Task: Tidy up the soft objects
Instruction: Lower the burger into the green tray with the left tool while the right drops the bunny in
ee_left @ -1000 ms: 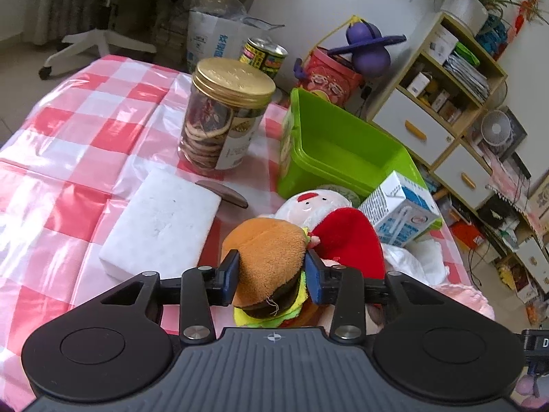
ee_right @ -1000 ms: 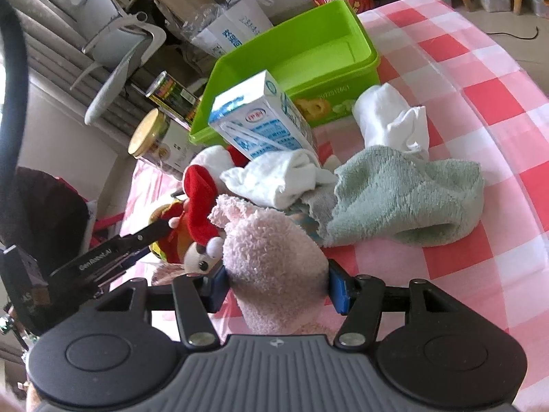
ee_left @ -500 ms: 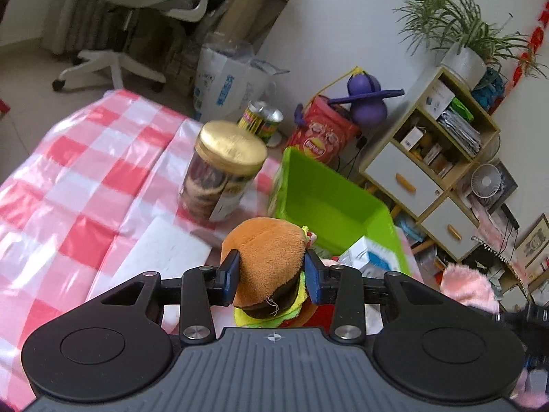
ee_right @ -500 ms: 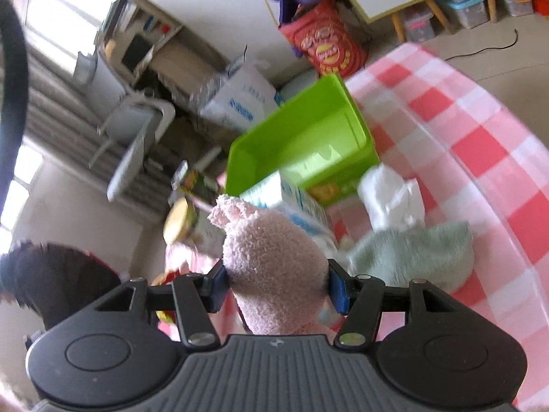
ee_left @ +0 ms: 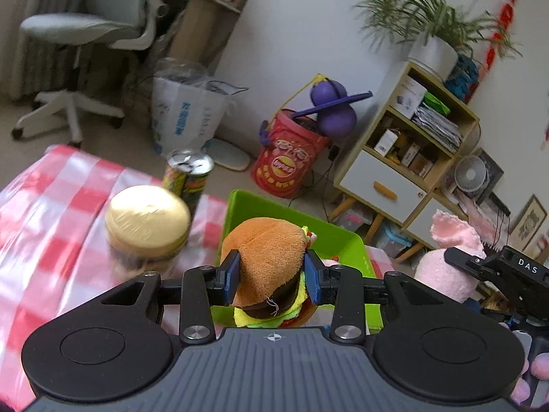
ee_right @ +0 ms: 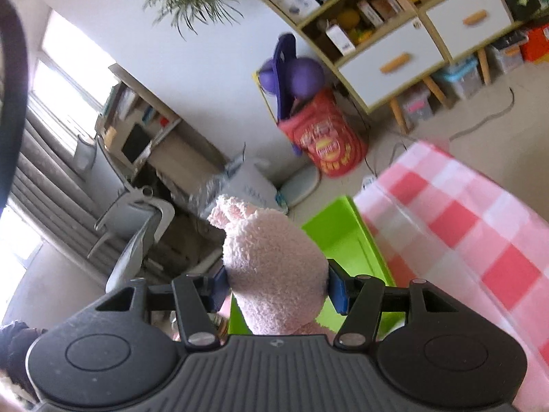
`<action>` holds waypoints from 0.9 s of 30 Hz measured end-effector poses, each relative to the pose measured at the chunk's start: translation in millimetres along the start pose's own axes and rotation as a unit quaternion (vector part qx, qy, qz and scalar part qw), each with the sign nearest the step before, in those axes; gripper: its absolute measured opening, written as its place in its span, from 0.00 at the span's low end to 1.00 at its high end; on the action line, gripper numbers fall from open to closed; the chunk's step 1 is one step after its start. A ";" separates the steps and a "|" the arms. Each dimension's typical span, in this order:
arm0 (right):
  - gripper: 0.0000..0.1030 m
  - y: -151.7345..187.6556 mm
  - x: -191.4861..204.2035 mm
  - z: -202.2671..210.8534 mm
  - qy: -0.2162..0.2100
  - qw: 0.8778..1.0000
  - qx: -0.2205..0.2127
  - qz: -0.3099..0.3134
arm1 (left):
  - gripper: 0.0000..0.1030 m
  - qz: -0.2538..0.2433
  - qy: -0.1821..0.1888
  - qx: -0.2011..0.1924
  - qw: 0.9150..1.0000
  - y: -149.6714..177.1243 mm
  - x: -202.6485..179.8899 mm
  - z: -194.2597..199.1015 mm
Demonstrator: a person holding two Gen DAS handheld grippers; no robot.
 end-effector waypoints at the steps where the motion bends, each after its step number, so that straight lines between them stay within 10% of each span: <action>1: 0.40 -1.7 -2.4 -3.6 -0.001 1.000 -0.004 0.005 | 0.38 -0.008 0.001 -0.001 1.000 -0.5 -4.8 -6.6; 15: 0.40 12.6 -45.1 -65.4 0.008 0.999 0.025 0.028 | 0.39 -0.100 -0.040 0.035 0.994 33.1 -22.4 -98.4; 27: 0.42 29.3 -57.4 -73.9 0.028 0.997 0.069 0.020 | 0.45 -0.098 -0.033 0.048 0.993 36.9 -22.9 -97.5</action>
Point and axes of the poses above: each gripper's, at about its wrist camera, not at the fingertips, and z roughly against the way its jaws point, x to its left, y to its underside, the point moved 7 cm from there along -z, roughly the way its jaws point, and after that the axes turned 15 degrees about -y, right-handed, at the moved point
